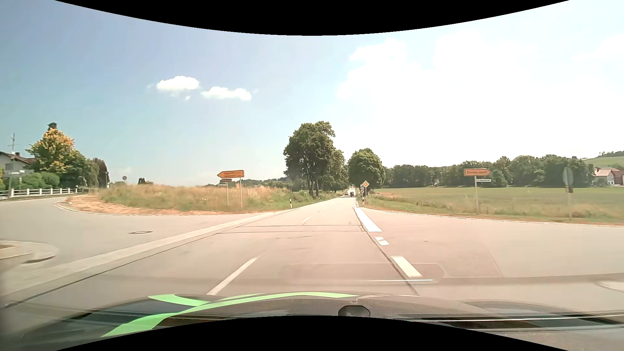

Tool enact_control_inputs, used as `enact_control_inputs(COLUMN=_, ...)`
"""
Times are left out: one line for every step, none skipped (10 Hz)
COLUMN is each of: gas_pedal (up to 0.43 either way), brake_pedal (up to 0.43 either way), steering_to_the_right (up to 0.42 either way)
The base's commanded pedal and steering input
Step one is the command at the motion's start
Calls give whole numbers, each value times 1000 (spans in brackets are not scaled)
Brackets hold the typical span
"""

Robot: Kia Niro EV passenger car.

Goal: Follow the waypoints while adhering to traffic rules and regulations

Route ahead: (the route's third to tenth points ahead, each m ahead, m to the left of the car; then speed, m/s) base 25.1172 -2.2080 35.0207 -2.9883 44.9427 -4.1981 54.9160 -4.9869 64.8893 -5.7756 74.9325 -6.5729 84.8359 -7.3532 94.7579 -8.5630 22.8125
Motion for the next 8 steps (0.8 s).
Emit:
enact_control_inputs(gas_pedal=177, brake_pedal=0, steering_to_the_right=18)
enact_control_inputs(gas_pedal=189, brake_pedal=0, steering_to_the_right=16)
enact_control_inputs(gas_pedal=197, brake_pedal=0, steering_to_the_right=16)
enact_control_inputs(gas_pedal=197, brake_pedal=0, steering_to_the_right=16)
enact_control_inputs(gas_pedal=197, brake_pedal=0, steering_to_the_right=15)
enact_control_inputs(gas_pedal=189, brake_pedal=0, steering_to_the_right=13)
enact_control_inputs(gas_pedal=177, brake_pedal=0, steering_to_the_right=12)
enact_control_inputs(gas_pedal=177, brake_pedal=0, steering_to_the_right=11)
